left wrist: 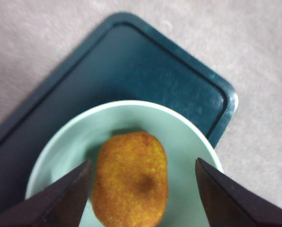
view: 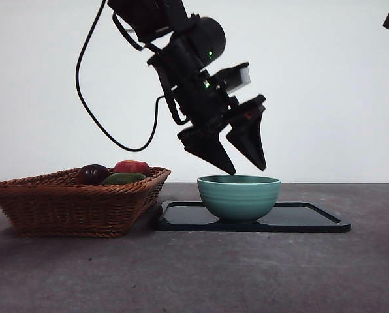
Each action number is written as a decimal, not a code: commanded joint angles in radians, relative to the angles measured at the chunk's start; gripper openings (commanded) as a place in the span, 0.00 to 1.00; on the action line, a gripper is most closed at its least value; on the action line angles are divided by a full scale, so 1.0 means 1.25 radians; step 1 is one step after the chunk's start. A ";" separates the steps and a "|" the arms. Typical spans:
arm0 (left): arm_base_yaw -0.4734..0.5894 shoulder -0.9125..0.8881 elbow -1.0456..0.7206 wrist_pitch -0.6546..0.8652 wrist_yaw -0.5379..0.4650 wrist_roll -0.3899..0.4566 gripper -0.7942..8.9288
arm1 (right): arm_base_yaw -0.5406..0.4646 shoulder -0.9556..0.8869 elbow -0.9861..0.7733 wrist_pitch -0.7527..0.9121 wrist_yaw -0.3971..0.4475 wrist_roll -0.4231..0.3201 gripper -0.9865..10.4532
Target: Pick up the wifruite, put it on the bowl, pick up the plate, put it on desk
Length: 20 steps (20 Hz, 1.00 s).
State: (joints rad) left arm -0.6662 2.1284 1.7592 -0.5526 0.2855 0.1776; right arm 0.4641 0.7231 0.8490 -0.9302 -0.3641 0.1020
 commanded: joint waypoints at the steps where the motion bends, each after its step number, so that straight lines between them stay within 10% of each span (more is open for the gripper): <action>1: -0.014 0.040 0.023 0.004 -0.003 0.020 0.43 | 0.005 0.005 0.006 0.007 -0.002 -0.004 0.23; 20: -0.027 0.077 0.023 -0.003 -0.079 0.065 0.43 | 0.005 0.005 0.006 0.007 -0.002 -0.004 0.23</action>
State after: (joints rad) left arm -0.6903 2.1952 1.7611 -0.5606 0.1871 0.2459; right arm 0.4641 0.7231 0.8490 -0.9302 -0.3641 0.1020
